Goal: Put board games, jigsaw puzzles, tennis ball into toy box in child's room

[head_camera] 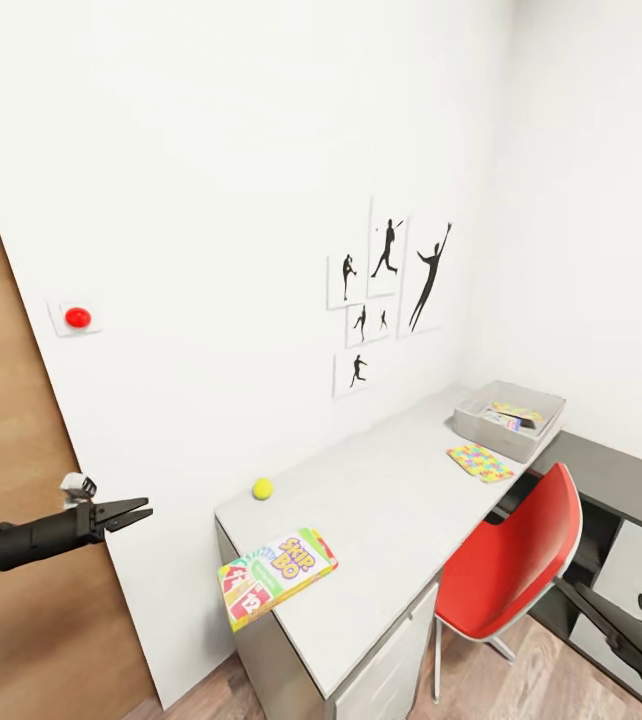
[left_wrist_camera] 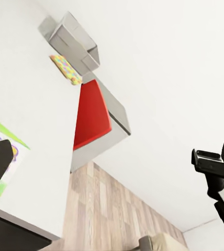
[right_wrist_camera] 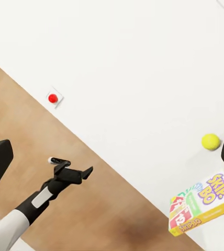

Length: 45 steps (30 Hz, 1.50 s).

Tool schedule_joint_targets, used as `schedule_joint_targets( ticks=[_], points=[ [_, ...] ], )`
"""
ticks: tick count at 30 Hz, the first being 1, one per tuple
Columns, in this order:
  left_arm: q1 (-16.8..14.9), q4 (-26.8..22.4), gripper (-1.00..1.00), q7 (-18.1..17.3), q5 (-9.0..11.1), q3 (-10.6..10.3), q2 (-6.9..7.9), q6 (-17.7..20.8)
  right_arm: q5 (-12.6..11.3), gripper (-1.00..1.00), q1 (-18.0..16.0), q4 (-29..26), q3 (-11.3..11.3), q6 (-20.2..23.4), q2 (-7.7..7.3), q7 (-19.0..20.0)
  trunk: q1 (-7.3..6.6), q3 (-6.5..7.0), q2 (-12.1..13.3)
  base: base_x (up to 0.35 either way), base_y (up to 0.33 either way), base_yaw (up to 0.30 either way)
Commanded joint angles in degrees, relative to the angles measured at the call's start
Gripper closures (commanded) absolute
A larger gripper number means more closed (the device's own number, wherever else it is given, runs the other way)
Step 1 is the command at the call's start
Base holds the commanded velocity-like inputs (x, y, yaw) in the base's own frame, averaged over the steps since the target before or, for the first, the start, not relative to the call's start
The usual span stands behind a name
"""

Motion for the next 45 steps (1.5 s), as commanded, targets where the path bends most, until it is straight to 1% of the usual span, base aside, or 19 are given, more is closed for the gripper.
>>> schedule_joint_targets(
  ticks=[1,4,10,23,29,33,35,45],
  points=[
    [0.0,0.1,-1.00,0.3,0.1,0.0,-0.07,0.6,-0.3,-1.00,0.0,0.0,0.0,0.4,0.03,-0.1,0.24,-0.20,-0.4,0.000,0.000,-0.032],
    [0.0,0.3,-1.00,1.3,0.1,0.0,-0.24,0.7,-0.3,-1.00,0.0,0.0,0.0,0.4,0.03,-0.1,0.90,-0.75,-1.7,0.000,0.000,-0.021],
    [-0.1,0.4,-1.00,2.2,0.1,0.1,-0.36,0.9,-0.3,-1.00,0.0,0.0,0.0,0.4,0.11,-0.2,2.22,-1.83,-4.1,0.000,0.000,-0.010],
    [-0.1,0.6,-1.00,2.6,0.2,0.1,-0.41,2.2,-0.3,-1.00,0.0,0.0,-0.1,0.4,0.11,-0.3,5.08,-4.17,-9.3,0.000,0.000,-0.001],
    [-0.1,1.7,-1.00,3.0,0.2,0.1,-0.43,2.5,-0.4,-1.00,0.0,0.1,-0.1,0.4,0.12,-0.3,6.39,-5.25,-11.7,0.000,0.000,0.000],
    [-0.1,2.3,-1.00,3.6,0.2,0.0,-0.61,2.5,-0.4,-1.00,0.0,0.1,-0.1,0.4,0.33,-0.3,7.27,-5.97,-13.3,0.000,0.000,0.000],
    [-0.2,2.6,-1.00,4.0,0.2,0.0,-0.91,2.5,-0.4,-1.00,0.0,0.2,-0.3,0.4,0.21,-0.3,7.71,-6.32,-14.1,0.000,0.000,0.000],
    [-0.3,2.8,-1.00,4.2,0.2,0.1,-1.10,2.5,-0.3,-1.00,0.0,0.3,-0.8,0.4,0.52,-0.3,9.91,-8.12,-18.1,0.000,0.000,0.000]
  ],
)
